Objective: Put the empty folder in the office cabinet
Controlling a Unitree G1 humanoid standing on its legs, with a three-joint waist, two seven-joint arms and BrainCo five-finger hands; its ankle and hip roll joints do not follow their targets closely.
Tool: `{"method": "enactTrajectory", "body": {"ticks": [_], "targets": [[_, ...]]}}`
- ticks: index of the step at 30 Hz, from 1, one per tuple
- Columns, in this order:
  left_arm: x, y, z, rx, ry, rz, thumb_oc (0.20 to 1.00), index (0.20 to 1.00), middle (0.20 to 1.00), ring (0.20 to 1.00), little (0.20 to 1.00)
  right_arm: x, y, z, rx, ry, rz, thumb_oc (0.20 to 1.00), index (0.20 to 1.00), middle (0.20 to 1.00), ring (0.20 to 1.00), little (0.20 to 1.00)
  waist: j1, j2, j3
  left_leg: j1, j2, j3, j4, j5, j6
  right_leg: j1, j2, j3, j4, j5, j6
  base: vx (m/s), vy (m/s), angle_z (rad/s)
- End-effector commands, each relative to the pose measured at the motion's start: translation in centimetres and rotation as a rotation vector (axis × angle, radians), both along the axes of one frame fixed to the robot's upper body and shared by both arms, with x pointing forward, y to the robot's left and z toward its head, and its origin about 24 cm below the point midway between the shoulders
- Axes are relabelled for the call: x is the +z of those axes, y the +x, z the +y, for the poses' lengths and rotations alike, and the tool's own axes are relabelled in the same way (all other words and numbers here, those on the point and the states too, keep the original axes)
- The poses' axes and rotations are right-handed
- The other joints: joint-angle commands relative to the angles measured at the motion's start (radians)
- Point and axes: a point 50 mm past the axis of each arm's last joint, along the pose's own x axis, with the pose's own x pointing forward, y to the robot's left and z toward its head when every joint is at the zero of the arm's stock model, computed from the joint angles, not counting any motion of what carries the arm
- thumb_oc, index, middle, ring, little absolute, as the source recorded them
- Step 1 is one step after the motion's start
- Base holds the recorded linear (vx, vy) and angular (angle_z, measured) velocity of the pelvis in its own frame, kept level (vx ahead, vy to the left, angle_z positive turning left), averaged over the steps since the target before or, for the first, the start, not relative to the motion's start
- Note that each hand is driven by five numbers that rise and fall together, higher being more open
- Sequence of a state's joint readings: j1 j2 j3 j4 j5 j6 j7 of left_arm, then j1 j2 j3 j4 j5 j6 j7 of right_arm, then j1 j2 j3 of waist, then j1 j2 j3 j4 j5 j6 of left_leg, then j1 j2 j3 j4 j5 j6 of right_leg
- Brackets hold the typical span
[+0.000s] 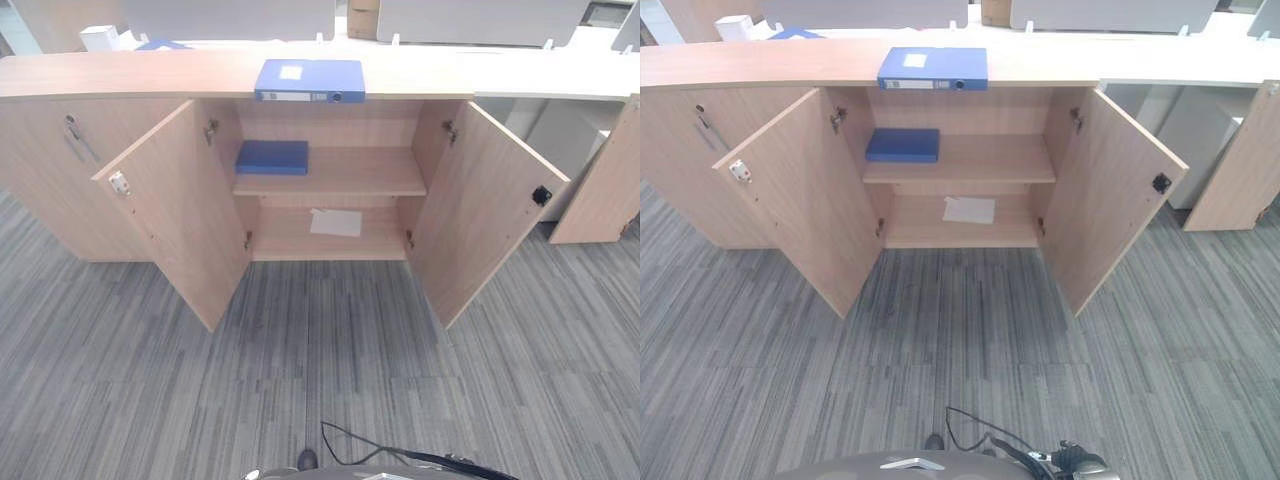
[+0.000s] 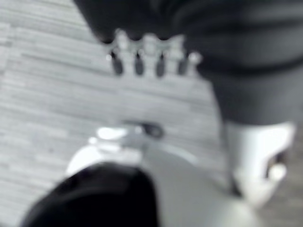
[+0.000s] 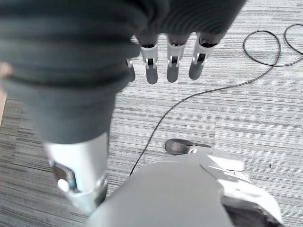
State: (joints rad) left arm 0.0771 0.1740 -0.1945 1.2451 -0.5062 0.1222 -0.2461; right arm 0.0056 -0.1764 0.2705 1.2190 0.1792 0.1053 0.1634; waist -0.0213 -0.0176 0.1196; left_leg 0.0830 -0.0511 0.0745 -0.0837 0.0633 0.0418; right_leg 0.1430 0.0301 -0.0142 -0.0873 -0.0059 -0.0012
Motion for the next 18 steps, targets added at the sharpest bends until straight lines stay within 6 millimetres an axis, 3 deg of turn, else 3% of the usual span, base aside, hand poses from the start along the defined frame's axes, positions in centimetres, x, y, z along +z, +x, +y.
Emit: {"method": "enactTrajectory", "body": {"ticks": [1,9,14,18], "targets": [[0.0,1.0,-0.4,0.046,-0.007,0.001,1.000,1.000,1.000,1.000,1.000,0.2,0.7,-1.0,0.000,-0.030,-0.016,1.000,1.000,1.000,1.000,1.000,-0.013,-0.005,0.011,0.032,-0.027,-0.030,-0.004,-0.135,0.012,-0.020,-0.016,-0.034,0.000,0.014,0.057,0.00,0.000,0.00],[-0.1,1.0,-0.5,0.058,-0.012,0.001,1.000,1.000,1.000,1.000,1.000,0.2,0.9,-1.0,-0.007,-0.044,-0.030,1.000,1.000,1.000,1.000,1.000,-0.010,-0.003,0.018,0.035,-0.025,-0.027,-0.004,-0.135,0.012,-0.015,-0.019,-0.048,0.000,0.009,0.054,0.01,-0.014,0.00],[0.1,1.8,-0.4,0.063,-0.004,-0.033,1.000,1.000,1.000,1.000,1.000,0.5,1.9,-1.1,0.034,-0.073,-0.077,1.000,1.000,1.000,1.000,1.000,-0.009,-0.006,0.039,0.045,-0.017,-0.035,-0.004,-0.127,0.015,-0.012,-0.008,-0.051,0.013,-0.006,0.034,0.03,-0.087,0.02],[0.2,2.9,-0.6,0.080,-0.020,-0.062,1.000,1.000,1.000,1.000,1.000,0.8,2.7,-1.6,0.057,-0.073,-0.105,1.000,1.000,1.000,1.000,1.000,-0.008,-0.022,0.066,-0.011,-0.021,-0.005,0.153,-0.173,0.020,-0.035,-0.024,-0.077,0.048,-0.016,0.014,-0.01,-0.059,0.09]]}}
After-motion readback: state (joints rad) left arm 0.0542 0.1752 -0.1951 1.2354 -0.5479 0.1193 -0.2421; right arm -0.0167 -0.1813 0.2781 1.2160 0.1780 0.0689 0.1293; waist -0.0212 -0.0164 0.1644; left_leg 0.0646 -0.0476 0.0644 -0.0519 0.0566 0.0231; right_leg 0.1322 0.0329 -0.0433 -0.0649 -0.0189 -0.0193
